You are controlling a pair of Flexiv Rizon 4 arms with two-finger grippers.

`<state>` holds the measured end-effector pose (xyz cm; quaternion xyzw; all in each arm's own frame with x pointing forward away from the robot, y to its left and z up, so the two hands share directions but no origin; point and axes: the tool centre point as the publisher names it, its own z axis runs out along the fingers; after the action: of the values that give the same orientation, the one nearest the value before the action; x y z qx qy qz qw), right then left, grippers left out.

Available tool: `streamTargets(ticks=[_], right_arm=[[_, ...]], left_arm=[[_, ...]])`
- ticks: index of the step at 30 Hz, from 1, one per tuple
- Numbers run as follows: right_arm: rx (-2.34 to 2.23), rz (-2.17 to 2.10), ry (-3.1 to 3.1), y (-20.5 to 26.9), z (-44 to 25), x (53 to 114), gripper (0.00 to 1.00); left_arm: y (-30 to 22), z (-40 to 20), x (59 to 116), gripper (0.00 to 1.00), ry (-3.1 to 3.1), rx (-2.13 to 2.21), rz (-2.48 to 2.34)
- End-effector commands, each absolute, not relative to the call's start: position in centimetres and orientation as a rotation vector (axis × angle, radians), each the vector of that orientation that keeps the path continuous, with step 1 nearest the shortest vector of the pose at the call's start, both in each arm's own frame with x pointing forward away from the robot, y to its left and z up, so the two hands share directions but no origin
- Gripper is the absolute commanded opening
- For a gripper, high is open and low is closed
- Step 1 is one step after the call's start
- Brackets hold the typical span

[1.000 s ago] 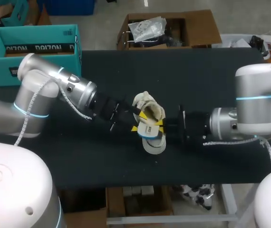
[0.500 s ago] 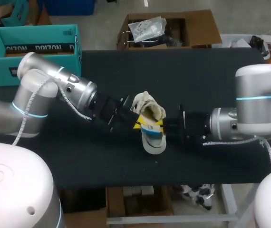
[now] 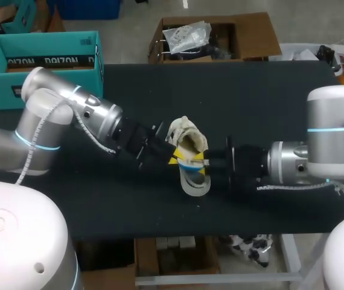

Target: Open the shoe tongue, take the insole out of the shoe, put the insole back into the shoe, and pack the shoe into the shoebox

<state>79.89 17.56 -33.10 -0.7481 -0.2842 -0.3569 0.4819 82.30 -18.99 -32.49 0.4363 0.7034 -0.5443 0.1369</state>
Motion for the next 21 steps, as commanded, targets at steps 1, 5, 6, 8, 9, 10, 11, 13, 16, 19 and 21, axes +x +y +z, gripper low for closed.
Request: streamTargets(ticks=[1,5,6,8,9,10,11,13,16,19,21], right_arm=[[-1.793,-0.878,-0.691,17.8,-33.4,80.0,0.08],[-1.782,-0.875,-0.689,18.0,-33.9,80.4,0.00],[-1.782,-0.874,-0.688,18.0,-34.1,80.5,0.00],[-1.784,-0.871,-0.688,18.0,-34.5,80.9,0.00],[-1.788,-0.867,-0.690,18.0,-34.7,81.1,0.00],[-1.791,-0.864,-0.690,18.0,-34.9,81.3,0.00],[-1.794,-0.861,-0.691,18.0,-35.0,81.5,0.00],[-1.807,-0.854,-0.697,18.0,-35.3,81.9,0.00],[-1.822,-0.849,-0.698,18.0,-35.6,82.4,0.00],[-1.837,-0.845,-0.699,17.9,-35.8,82.9,0.00],[-1.847,-0.843,-0.698,17.8,-35.8,83.0,0.00]], left_arm=[[-19.5,-32.7,82.2,0.00,2.033,1.258,-1.575],[-19.6,-32.6,82.3,0.00,2.030,1.246,-1.568],[-19.6,-32.7,82.5,0.00,2.032,1.242,-1.564],[-19.6,-32.8,82.7,0.00,2.039,1.236,-1.555],[-19.6,-32.9,82.9,0.00,2.040,1.233,-1.554],[-19.6,-33.1,83.1,0.00,2.047,1.229,-1.546],[-19.6,-33.3,83.3,0.00,2.051,1.223,-1.544],[-19.7,-33.6,83.6,0.00,2.059,1.217,-1.534],[-19.7,-34.0,84.0,0.00,2.071,1.199,-1.517],[-19.6,-34.3,84.3,0.00,2.080,1.183,-1.511],[-19.5,-34.3,84.3,0.10,2.079,1.176,-1.515]])
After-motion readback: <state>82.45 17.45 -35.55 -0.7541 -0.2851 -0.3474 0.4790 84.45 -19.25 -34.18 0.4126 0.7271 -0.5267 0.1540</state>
